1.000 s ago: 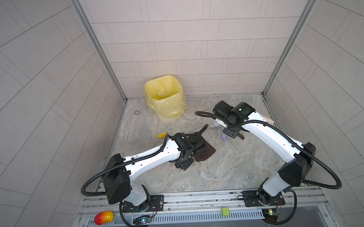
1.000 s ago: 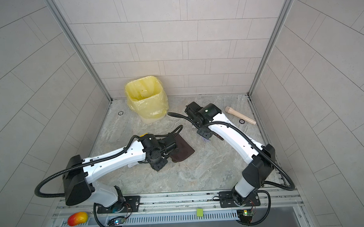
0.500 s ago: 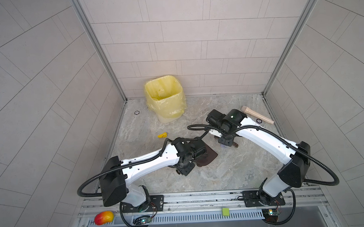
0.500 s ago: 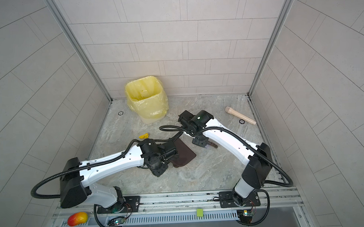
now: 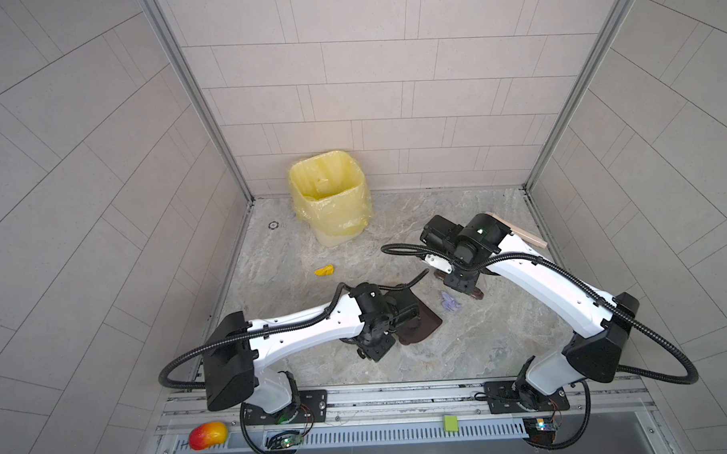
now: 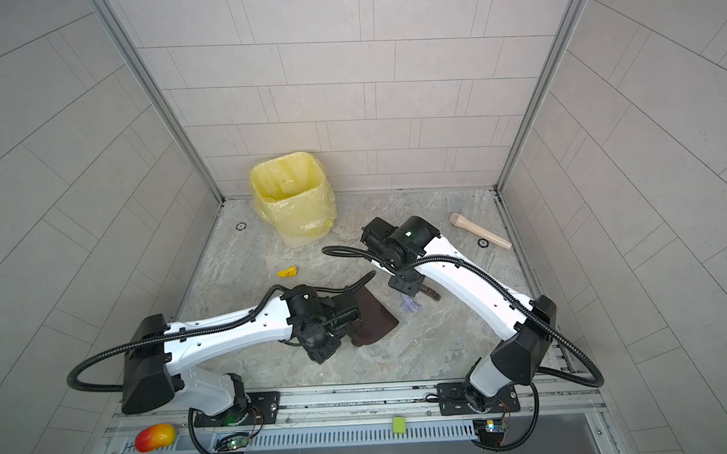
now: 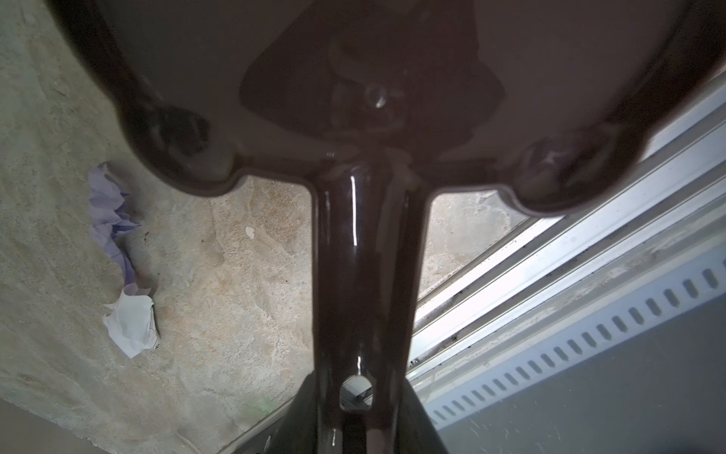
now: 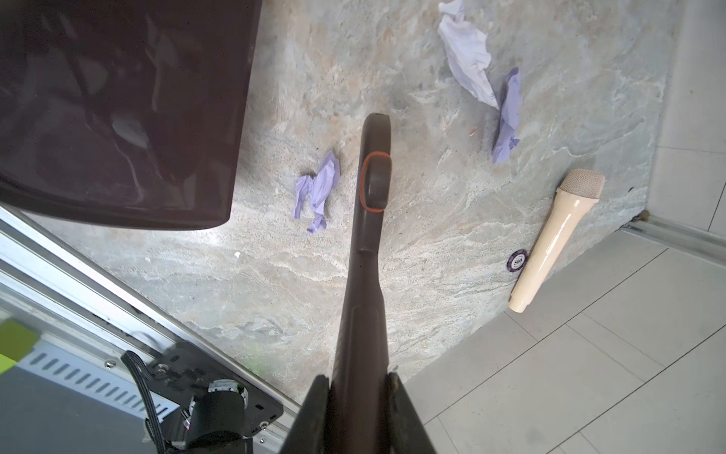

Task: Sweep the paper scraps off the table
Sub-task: 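Sweep the purple and white scrap into the dustpan with the right gripper's brush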

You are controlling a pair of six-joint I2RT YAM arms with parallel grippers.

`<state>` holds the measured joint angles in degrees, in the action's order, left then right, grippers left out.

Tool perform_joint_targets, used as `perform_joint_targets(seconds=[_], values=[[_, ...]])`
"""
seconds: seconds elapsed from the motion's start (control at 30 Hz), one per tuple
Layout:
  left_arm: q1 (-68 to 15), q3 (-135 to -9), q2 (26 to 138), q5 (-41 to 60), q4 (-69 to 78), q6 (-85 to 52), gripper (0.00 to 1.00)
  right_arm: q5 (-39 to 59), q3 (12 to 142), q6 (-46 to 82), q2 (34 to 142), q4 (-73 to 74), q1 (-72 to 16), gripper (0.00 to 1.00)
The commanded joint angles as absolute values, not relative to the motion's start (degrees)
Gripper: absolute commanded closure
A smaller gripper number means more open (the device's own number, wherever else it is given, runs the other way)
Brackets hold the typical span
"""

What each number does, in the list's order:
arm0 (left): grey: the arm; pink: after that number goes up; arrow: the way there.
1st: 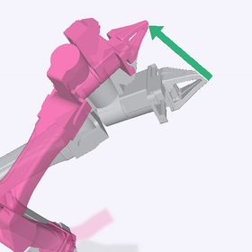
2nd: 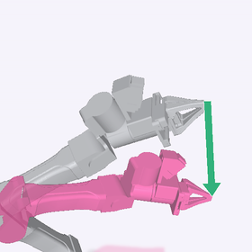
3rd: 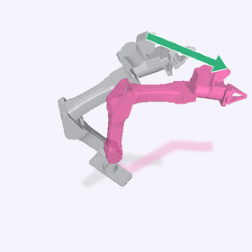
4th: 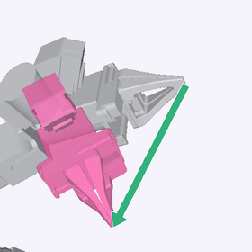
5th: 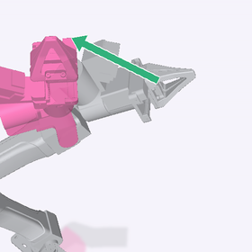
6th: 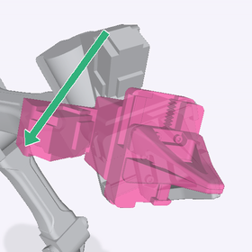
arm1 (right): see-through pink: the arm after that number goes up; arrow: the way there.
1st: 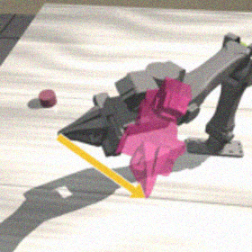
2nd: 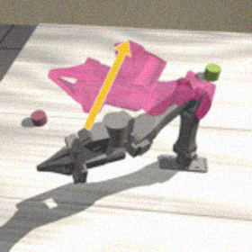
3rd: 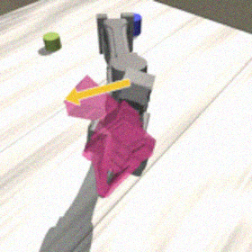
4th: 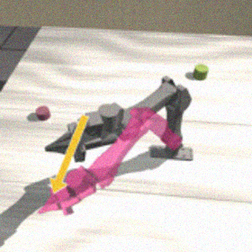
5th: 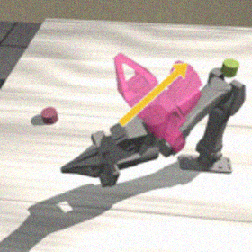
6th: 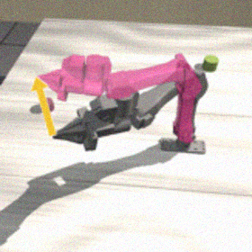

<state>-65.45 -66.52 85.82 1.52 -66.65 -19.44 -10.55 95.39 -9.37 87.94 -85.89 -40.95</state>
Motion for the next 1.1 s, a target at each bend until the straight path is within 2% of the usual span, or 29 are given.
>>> perform_joint_targets(seconds=[0.0, 0.2, 0.47, 1.07], values=[[-65.8, -65.4, 86.4, 1.9, -64.5, -19.0, 1.00, -8.8, 96.6, -4.1, 85.9, -87.3, -38.0, 1.00], [-65.8, -66.2, 89.2, 1.8, -62.6, -15.5, 1.00, -2.3, 94.0, 0.7, 84.0, -86.2, -31.6, 1.00], [-65.9, -68.4, 93.2, 2.2, -60.5, -10.9, 1.00, 0.7, 92.4, 2.4, 84.5, -86.2, -27.7, 1.00], [-65.9, -70.1, 97.9, -1.7, -57.7, -5.5, 1.00, -0.2, 92.6, 3.0, 87.3, -85.3, -26.6, 1.00]])
